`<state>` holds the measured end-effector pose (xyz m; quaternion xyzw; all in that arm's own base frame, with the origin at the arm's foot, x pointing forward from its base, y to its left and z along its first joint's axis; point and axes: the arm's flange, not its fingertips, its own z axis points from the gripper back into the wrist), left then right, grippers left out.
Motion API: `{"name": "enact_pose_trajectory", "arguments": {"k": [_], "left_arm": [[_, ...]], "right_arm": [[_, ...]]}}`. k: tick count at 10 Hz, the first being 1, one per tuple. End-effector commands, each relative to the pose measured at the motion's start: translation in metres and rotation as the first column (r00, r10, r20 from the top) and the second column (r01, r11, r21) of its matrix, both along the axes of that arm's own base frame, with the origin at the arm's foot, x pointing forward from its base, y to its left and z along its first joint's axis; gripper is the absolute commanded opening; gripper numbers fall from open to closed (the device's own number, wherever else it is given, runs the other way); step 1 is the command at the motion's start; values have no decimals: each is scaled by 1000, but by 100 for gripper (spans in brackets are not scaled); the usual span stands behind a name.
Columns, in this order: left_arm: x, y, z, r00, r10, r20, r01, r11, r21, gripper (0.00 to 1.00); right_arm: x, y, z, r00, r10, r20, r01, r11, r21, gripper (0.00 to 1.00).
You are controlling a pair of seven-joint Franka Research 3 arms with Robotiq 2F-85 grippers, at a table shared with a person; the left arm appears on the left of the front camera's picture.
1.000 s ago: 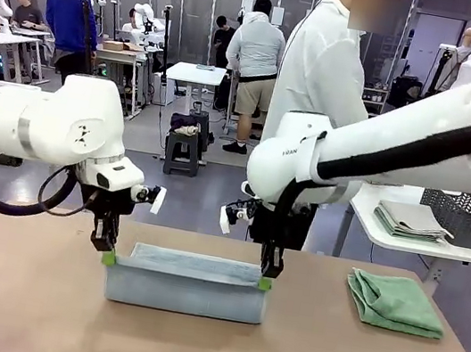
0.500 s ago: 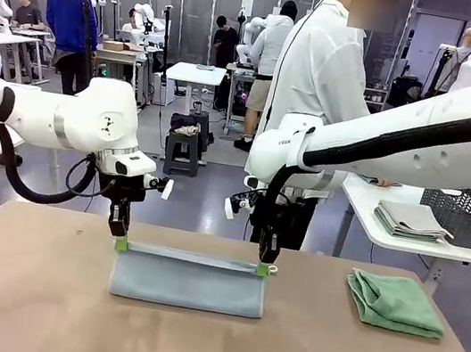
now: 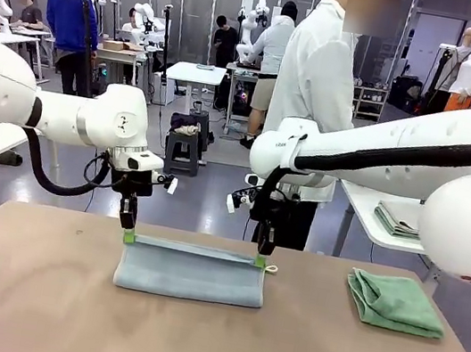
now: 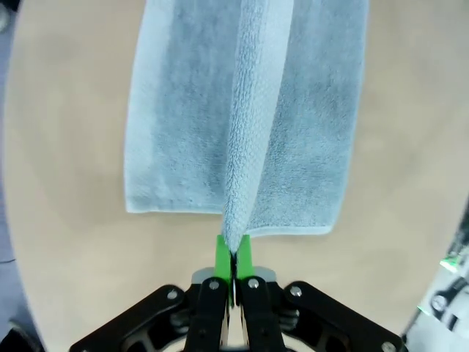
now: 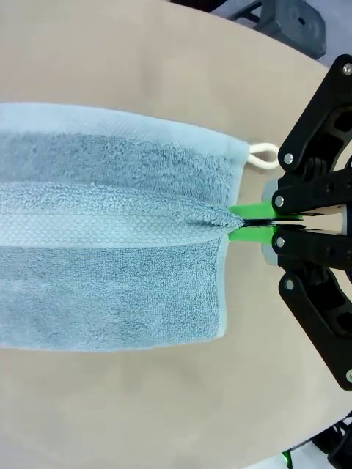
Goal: Fold the towels and place them in the basket.
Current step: When a person lays out a Towel with hook on the table, fold it in half twice.
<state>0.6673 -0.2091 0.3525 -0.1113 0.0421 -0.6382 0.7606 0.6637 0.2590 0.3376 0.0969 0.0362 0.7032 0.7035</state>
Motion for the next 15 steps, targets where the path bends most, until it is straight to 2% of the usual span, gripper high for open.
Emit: {"name": "enact_pose_trajectory", "arguments": {"k": [1, 4, 6, 7, 8, 9, 10, 11, 12, 13, 14, 15], "left_arm": [[31, 3, 2, 999, -20, -46, 21, 999, 24, 4], [57, 5, -5, 998, -25, -60, 26, 1000, 13, 4], [62, 6, -6, 998, -27, -59, 28, 1000, 7, 4], [60, 7, -6, 998, -33, -57, 33, 999, 0, 23], [61, 7, -6, 998, -43, -40, 43, 999, -5, 23], [57, 9, -5, 999, -43, -33, 43, 999, -7, 42], [52, 10, -2, 999, -46, -27, 46, 999, -8, 26], [45, 9, 3, 998, -48, -29, 48, 999, -10, 62], [33, 9, 11, 998, -64, -19, 64, 998, -11, 46], [18, 8, 21, 997, -71, -2, 71, 997, -17, 81], [-1, 8, 34, 997, -82, 15, 82, 996, -27, 65], [-23, 8, 50, 996, -89, 23, 90, 995, -37, 65]], "right_arm": [[21, -7, -1, 1000, -7, -18, 7, 1000, -30, 4], [30, -14, -2, 998, -63, -12, 62, 997, -45, 4], [33, -14, -4, 998, -68, -15, 67, 996, -50, 4], [33, -13, -5, 998, -64, -16, 63, 997, -48, 24], [35, -15, -4, 998, -61, -2, 61, 997, -53, 24], [33, -14, -2, 998, -59, 6, 59, 997, -54, 44], [30, -15, 1, 998, -58, 16, 59, 997, -56, 27], [24, -14, 6, 998, -59, 20, 61, 997, -57, 64], [15, -13, 14, 998, -58, 39, 60, 996, -61, 47], [4, -11, 22, 997, -53, 52, 56, 997, -58, 84], [-9, -8, 32, 997, -67, 43, 69, 997, -39, 64], [-25, -5, 45, 993, -115, 7, 115, 993, -16, 64]]}}
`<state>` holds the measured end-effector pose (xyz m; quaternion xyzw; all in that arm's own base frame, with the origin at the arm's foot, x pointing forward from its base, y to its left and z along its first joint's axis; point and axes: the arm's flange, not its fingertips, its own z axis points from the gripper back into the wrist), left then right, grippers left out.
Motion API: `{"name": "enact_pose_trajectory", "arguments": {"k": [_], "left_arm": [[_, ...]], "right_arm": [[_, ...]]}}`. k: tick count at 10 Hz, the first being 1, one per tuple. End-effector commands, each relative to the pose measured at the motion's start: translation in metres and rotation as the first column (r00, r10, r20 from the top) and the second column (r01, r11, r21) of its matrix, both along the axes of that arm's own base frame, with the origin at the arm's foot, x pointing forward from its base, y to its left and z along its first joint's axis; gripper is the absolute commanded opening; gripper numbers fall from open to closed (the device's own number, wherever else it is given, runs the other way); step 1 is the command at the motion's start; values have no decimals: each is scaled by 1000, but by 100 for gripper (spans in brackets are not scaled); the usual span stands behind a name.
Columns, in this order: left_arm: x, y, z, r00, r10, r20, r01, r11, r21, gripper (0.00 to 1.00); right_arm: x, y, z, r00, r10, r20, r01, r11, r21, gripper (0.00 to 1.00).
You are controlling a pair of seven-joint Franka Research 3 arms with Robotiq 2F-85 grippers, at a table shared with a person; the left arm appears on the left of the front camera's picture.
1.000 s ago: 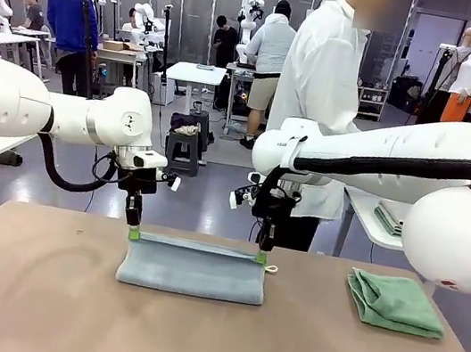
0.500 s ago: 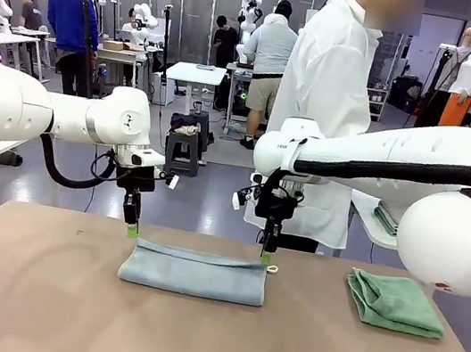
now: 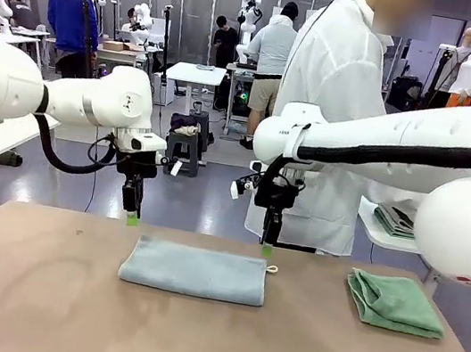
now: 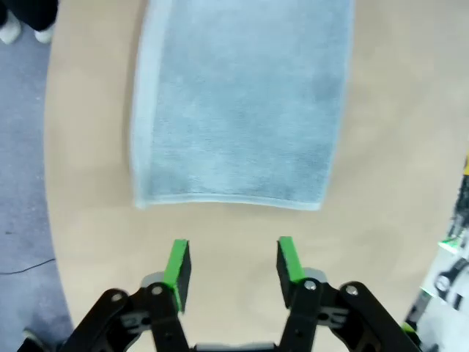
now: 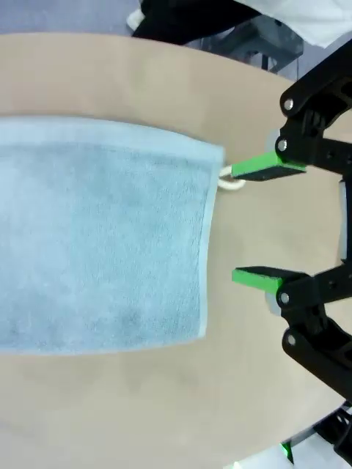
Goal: Fold the towels and place them in the basket.
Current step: When a person lays out a Towel with hook on the table, fold it in half twice.
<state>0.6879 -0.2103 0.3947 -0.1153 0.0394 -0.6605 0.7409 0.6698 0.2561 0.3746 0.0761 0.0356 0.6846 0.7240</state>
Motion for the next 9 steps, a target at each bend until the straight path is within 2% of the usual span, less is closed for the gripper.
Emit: {"name": "enact_pose_trajectory", "arguments": {"k": [1, 2, 4, 5, 7, 9], "left_arm": [[-68, 14, 25, 999, -27, 24, 28, 999, -39, 65], [-97, 19, 43, 999, -37, 25, 39, 998, -49, 65], [-124, 37, 56, 997, -60, 47, 62, 996, -56, 65], [-133, 46, 58, 994, -91, 54, 95, 993, -64, 65], [-151, 51, 59, 984, -131, 118, 137, 990, -41, 65], [-160, 60, 59, 986, -103, 129, 115, 990, -83, 65]], "right_arm": [[-50, -2, 21, 993, -110, -43, 111, 993, 32, 64], [-73, -4, 34, 981, -180, -67, 183, 982, 49, 64], [-109, -11, 48, 962, -268, -61, 272, 958, 87, 64], [-123, -12, 51, 958, -281, -54, 285, 954, 91, 64], [-149, -9, 55, 961, -277, 8, 275, 956, 106, 64], [-158, -10, 52, 962, -274, -3, 271, 953, 137, 64]]}}
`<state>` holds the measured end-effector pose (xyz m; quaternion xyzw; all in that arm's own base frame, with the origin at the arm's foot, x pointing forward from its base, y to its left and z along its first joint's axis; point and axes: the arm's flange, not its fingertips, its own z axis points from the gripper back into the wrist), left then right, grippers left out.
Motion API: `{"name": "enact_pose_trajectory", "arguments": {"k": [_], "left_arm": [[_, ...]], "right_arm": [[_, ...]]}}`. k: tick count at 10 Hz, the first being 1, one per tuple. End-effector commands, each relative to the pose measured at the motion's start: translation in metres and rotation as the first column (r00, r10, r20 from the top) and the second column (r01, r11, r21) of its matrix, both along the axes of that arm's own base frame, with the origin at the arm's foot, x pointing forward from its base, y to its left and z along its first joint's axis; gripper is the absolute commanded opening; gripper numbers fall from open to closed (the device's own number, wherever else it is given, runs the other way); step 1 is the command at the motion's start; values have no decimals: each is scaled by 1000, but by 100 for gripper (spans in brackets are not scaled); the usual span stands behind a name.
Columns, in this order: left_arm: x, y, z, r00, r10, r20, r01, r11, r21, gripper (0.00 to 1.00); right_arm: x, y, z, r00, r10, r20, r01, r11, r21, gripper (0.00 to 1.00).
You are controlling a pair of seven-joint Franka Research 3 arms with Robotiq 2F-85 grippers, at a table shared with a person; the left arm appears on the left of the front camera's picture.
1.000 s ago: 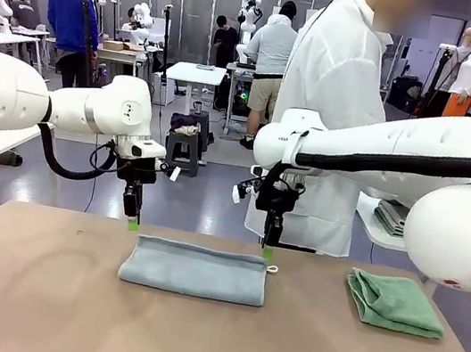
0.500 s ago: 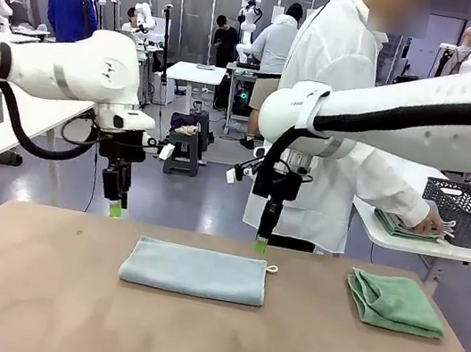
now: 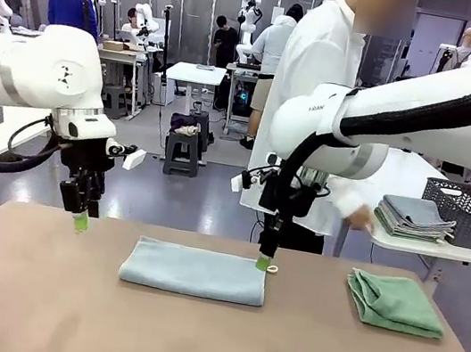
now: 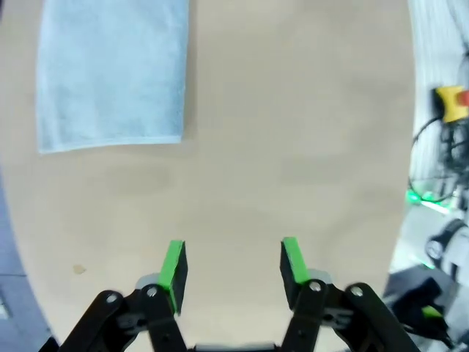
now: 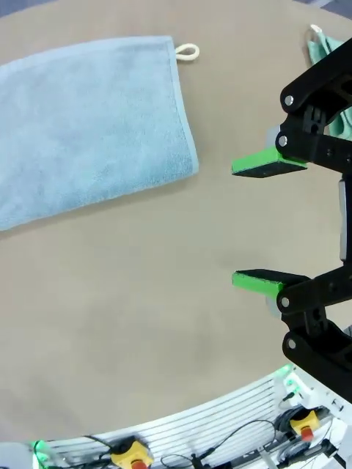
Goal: Fold the towels and place them in the basket.
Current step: When a person lays out a Towel with hook on the table, fold it in half twice.
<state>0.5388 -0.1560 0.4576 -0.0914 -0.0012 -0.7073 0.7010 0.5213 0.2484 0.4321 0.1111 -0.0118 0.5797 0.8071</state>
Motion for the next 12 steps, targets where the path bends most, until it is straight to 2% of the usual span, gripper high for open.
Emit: {"name": "enact_pose_trajectory", "arguments": {"k": [1, 2, 3, 4, 5, 6, 7, 8, 9, 10, 11, 12], "left_arm": [[-16, 17, 2, 1000, 15, 2, -15, 989, -146, 65], [-16, 33, 5, 1000, 12, 10, -10, 974, -225, 65], [-17, 47, 6, 1000, 17, 26, -8, 956, -292, 65], [-20, 62, 7, 998, 18, 53, 2, 935, -355, 65], [-27, 78, 11, 996, 34, 79, 4, 901, -435, 65], [-29, 93, 12, 992, 39, 117, 24, 868, -496, 65], [-28, 107, 10, 991, 37, 131, 44, 821, -569, 65], [-28, 120, 9, 993, 35, 114, 47, 766, -641, 65], [-27, 131, 6, 995, 51, 85, 24, 708, -706, 65], [-25, 137, 5, 996, 65, 55, -2, 668, -744, 65], [-24, 145, 2, 998, 64, 6, -35, 620, -784, 65], [-23, 149, 0, 998, 51, -21, -48, 591, -805, 65]], "right_arm": [[-13, -3, -6, 1000, -10, -28, 12, 997, 72, 64], [-15, -5, -6, 996, -52, -72, 57, 996, 70, 64], [-20, -4, -5, 983, -139, -121, 149, 986, 75, 64], [-27, -1, -3, 952, -287, -109, 296, 952, 73, 64], [-36, 8, -2, 876, -461, -140, 477, 872, 111, 64], [-41, 14, -4, 788, -597, -154, 613, 783, 104, 64], [-43, 17, -6, 741, -651, -166, 668, 739, 88, 64], [-41, 16, -6, 715, -669, -202, 694, 713, 95, 64], [-39, 13, -8, 670, -697, -256, 732, 677, 71, 64], [-36, 11, -10, 645, -703, -300, 747, 663, 53, 64], [-36, 13, -4, 710, -669, -219, 695, 716, 67, 64], [-36, 13, -4, 710, -669, -219, 695, 716, 67, 64]]}}
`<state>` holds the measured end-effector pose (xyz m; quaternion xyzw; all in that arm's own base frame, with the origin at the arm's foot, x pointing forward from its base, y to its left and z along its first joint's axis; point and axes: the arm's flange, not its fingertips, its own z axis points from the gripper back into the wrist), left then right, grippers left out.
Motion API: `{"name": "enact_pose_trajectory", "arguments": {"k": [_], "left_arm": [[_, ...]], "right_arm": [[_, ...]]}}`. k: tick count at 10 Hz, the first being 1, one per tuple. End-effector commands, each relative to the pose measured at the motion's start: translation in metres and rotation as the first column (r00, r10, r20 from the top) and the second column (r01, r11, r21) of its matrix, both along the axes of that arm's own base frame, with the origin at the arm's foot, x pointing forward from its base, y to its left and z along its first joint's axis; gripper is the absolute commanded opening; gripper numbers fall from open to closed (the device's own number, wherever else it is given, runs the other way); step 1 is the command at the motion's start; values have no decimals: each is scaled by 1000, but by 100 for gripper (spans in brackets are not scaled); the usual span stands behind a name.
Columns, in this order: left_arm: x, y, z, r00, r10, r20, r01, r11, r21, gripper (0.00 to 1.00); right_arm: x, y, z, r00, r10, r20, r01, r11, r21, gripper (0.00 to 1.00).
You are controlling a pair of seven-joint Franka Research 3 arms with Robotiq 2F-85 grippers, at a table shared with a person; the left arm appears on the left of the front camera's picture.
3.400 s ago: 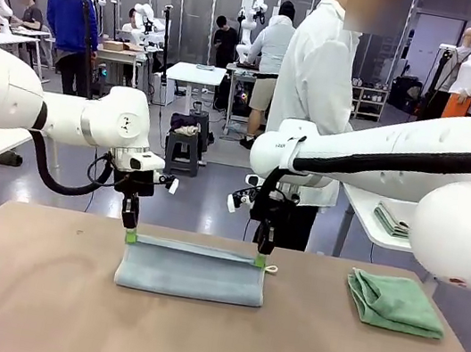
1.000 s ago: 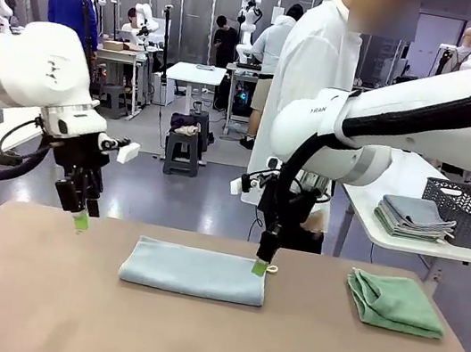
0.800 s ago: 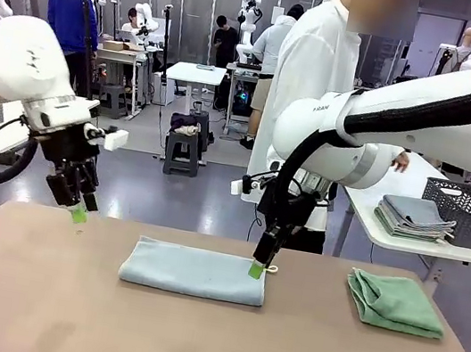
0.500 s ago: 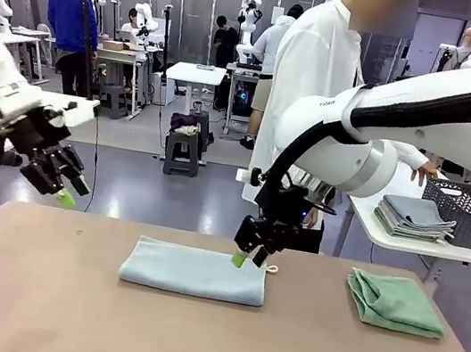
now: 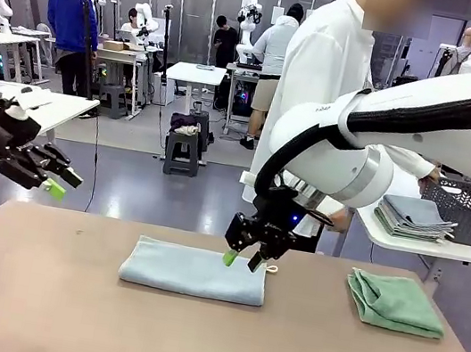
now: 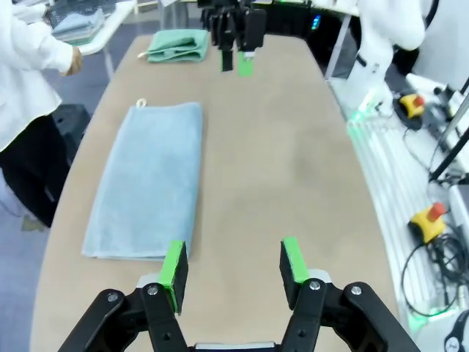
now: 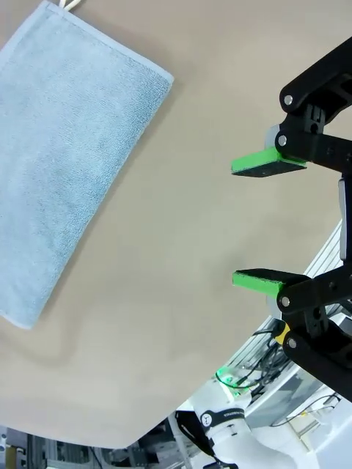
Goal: Fold the towels and place them in the basket.
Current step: When a person lays out a Towel with hook on the table, fold it in half twice.
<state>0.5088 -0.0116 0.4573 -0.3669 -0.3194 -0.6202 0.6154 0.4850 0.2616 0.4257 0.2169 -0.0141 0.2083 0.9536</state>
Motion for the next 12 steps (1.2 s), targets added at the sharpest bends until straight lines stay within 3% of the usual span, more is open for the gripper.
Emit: {"name": "enact_pose_trajectory", "arguments": {"k": [1, 3, 4, 7, 9, 10, 11, 12], "left_arm": [[7, 7, -1, 999, -13, -43, 9, 997, -81, 65], [4, 8, -5, 1000, 0, -25, -2, 996, -89, 65], [2, 8, -8, 1000, 1, 0, -1, 996, -87, 65], [4, 9, -11, 1000, 17, 10, -16, 996, -89, 65], [5, 8, -11, 1000, 11, 19, -9, 996, -87, 65], [3, 9, -11, 1000, 7, 29, -4, 995, -98, 80], [4, 10, -11, 1000, 5, 28, -3, 995, -97, 85], [4, 11, -11, 999, 10, 31, -7, 995, -101, 100]], "right_arm": [[0, 0, 3, 999, 29, 24, -29, 1000, -12, 64], [0, 1, 1, 1000, 6, 4, -6, 1000, -2, 64], [1, -2, -14, 998, 15, 53, -12, 999, -46, 64], [1, -7, -41, 972, -216, 90, 228, 959, -167, 64], [1, -13, -50, 944, -302, 130, 318, 939, -129, 64], [0, -16, -53, 925, -355, 134, 370, 923, -110, 67], [-1, -17, -53, 914, -382, 136, 397, 912, -106, 84], [-1, -19, -53, 905, -402, 139, 417, 903, -100, 86]]}}
